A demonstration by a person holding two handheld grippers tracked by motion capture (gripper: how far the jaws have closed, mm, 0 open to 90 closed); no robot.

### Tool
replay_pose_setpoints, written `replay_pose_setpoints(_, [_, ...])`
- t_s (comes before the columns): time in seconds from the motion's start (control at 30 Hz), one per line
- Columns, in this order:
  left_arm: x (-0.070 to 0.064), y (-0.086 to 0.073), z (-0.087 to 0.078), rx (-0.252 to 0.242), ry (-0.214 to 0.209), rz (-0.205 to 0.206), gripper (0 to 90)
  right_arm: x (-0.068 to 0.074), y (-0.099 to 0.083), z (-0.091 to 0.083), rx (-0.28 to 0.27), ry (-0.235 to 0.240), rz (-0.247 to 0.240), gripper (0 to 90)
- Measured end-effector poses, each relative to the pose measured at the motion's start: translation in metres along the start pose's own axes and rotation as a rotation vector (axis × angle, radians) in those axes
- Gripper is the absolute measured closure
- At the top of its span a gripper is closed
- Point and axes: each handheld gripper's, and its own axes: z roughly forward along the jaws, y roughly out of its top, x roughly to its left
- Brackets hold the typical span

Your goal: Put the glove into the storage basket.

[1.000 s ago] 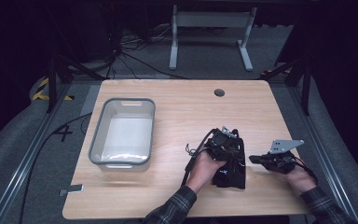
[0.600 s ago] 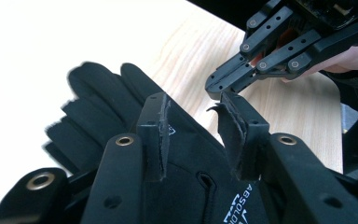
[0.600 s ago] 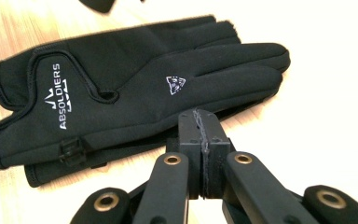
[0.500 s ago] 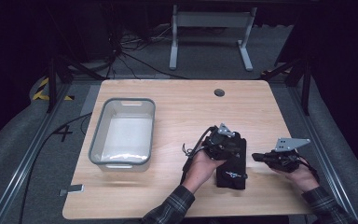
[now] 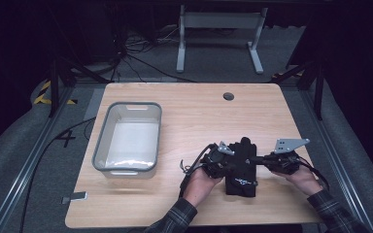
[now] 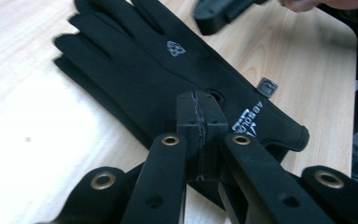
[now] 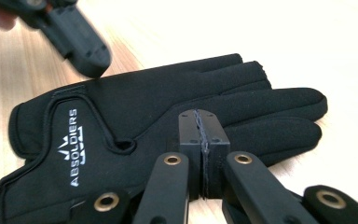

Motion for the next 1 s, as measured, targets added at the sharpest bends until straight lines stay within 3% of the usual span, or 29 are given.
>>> replay_pose_setpoints(0.13, [-0.005, -0.001, 0.012, 0.03, -0.005, 0.017, 89.5, -0.003, -0.003, 0.008, 0.039, 0.005, 0.004, 90.0])
replay_pose_setpoints(0.33, [0.0, -0.003, 0.022, 0.066, 0.022, 0.002, 89.5, 0.001, -0.01, 0.02, 0.115, 0.009, -0.033, 90.0])
replay_pose_setpoints(0.43, [0.004, -0.005, 0.025, 0.093, 0.043, -0.003, 89.6, 0.002, -0.011, 0.02, 0.119, 0.017, -0.031, 90.0])
replay_pose_setpoints(0.73, [0.015, -0.008, 0.021, 0.093, 0.041, -0.02, 89.5, 0.009, -0.011, 0.021, 0.128, 0.042, -0.045, 90.0])
replay_pose_setpoints(1.0, [0.029, -0.009, 0.012, 0.1, 0.069, -0.029, 89.5, 0.022, -0.009, 0.028, 0.116, 0.105, -0.046, 90.0])
